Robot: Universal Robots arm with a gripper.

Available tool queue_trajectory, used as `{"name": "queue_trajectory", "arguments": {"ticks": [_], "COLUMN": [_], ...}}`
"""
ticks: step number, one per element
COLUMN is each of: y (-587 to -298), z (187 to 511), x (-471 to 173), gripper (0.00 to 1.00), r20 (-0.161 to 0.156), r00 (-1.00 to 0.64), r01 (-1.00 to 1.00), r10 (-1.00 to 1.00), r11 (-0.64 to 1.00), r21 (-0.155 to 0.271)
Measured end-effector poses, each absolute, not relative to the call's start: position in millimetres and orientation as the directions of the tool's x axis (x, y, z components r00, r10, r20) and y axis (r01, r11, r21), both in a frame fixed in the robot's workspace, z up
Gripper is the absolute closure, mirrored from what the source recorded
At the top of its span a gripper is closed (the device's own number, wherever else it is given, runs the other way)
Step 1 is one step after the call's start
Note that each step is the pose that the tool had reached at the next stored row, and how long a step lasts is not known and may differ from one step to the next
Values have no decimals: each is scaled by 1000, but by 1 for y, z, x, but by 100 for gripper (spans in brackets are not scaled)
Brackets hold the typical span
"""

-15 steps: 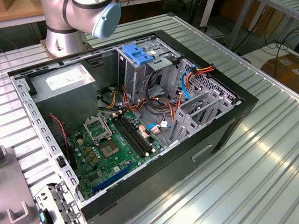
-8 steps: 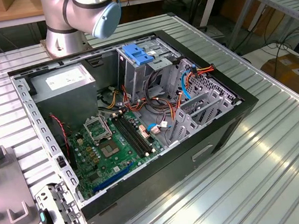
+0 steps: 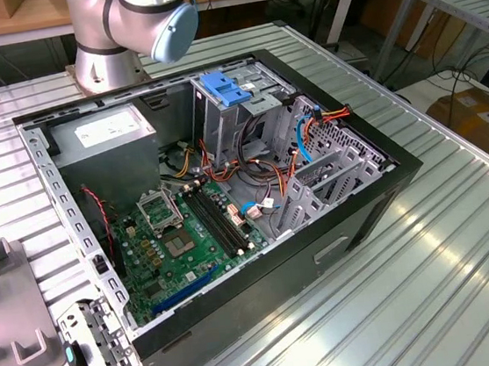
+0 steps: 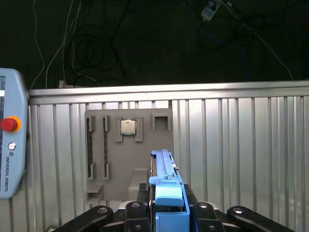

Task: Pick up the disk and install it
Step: 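Pick up the disk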

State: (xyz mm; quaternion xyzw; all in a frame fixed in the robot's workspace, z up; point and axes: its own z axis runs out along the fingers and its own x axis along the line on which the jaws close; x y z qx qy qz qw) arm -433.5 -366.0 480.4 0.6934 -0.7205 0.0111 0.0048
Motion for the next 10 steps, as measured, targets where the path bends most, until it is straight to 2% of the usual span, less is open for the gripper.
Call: {"name": "queue_trajectory", "arguments": {"ticks": [10], "y": [-377], "z": [480], "x": [-426], "gripper": [63], "r20": [22], "r00": [-39], "r01": [-999], "r10": [-999], "r11": [38], "r21": [-9]}}
